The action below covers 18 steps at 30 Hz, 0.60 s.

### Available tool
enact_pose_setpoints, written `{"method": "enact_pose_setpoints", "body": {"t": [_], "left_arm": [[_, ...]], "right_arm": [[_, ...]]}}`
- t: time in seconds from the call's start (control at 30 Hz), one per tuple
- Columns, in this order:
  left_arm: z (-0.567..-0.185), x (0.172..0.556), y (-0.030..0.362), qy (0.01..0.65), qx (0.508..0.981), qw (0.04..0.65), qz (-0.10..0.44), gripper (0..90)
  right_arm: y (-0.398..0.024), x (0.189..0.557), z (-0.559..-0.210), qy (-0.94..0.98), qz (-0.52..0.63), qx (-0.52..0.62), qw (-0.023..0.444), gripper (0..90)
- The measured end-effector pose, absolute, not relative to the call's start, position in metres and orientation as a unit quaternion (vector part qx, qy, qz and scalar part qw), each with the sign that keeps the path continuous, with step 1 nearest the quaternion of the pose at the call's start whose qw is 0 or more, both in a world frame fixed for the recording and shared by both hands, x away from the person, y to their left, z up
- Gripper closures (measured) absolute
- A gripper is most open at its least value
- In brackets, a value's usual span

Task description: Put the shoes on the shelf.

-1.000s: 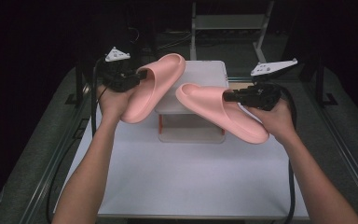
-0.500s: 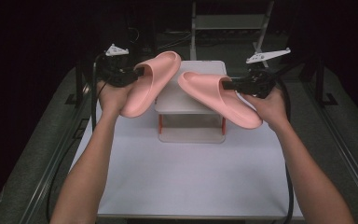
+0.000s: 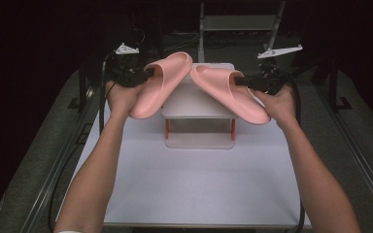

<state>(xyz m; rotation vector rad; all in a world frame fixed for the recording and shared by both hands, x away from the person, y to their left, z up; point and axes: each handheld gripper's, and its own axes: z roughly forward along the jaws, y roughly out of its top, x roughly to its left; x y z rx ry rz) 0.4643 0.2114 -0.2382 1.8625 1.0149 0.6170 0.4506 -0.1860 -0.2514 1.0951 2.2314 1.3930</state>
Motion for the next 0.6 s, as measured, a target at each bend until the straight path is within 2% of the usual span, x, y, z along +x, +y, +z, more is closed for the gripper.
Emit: {"method": "enact_pose_setpoints", "body": {"t": [0.6], "left_arm": [[-0.241,0.469,0.198,0.406,0.762,0.44,0.248,80.7]], "right_arm": [[-0.195,0.461,-0.254,0.752,0.477,0.422,0.167,82.9]]}}
